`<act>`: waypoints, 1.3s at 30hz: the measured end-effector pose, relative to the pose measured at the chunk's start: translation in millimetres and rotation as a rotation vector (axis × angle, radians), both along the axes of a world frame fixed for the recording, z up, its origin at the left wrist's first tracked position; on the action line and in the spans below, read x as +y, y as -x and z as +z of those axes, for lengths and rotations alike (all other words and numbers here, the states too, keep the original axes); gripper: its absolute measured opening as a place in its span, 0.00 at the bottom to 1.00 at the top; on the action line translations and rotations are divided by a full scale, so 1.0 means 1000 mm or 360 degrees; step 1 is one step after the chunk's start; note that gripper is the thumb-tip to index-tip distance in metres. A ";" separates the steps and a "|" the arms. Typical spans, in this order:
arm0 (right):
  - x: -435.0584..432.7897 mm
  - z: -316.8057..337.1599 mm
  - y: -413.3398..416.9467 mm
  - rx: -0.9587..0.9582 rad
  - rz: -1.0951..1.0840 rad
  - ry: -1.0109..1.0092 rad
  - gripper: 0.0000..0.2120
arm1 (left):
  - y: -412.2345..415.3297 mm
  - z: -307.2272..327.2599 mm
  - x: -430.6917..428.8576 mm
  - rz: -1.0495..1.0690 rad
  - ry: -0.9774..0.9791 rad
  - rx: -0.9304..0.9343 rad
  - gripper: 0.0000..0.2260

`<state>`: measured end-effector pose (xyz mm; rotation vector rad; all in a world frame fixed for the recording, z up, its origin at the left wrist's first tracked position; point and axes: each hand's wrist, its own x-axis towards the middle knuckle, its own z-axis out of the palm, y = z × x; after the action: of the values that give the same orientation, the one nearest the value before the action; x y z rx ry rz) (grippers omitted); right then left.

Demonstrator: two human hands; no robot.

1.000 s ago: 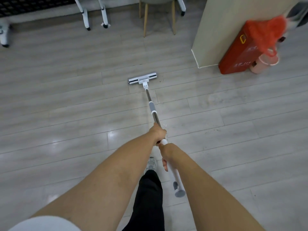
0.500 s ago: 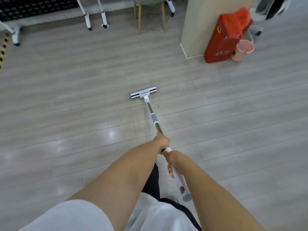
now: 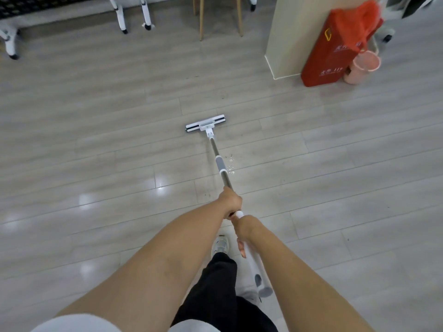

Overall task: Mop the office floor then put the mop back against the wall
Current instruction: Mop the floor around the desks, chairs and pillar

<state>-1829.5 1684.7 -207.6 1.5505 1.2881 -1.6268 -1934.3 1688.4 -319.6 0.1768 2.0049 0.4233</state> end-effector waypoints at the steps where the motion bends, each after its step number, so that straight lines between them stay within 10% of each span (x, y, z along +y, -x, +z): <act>1: 0.008 -0.003 0.013 -0.0009 -0.0019 0.0013 0.18 | 0.014 -0.001 0.008 -0.0014 0.0005 0.0005 0.23; 19: 0.013 -0.040 0.073 -0.0387 0.0122 0.0041 0.18 | 0.063 -0.021 0.012 -0.0040 0.0064 0.0059 0.33; 39: -0.270 0.019 -0.349 -0.0280 0.0236 0.0102 0.24 | -0.355 0.019 -0.277 -0.0049 0.0022 -0.0007 0.30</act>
<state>-1480.5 1414.5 -188.5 1.4864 1.2143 -1.3943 -1579.1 1411.3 -300.9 0.1975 1.9975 0.3900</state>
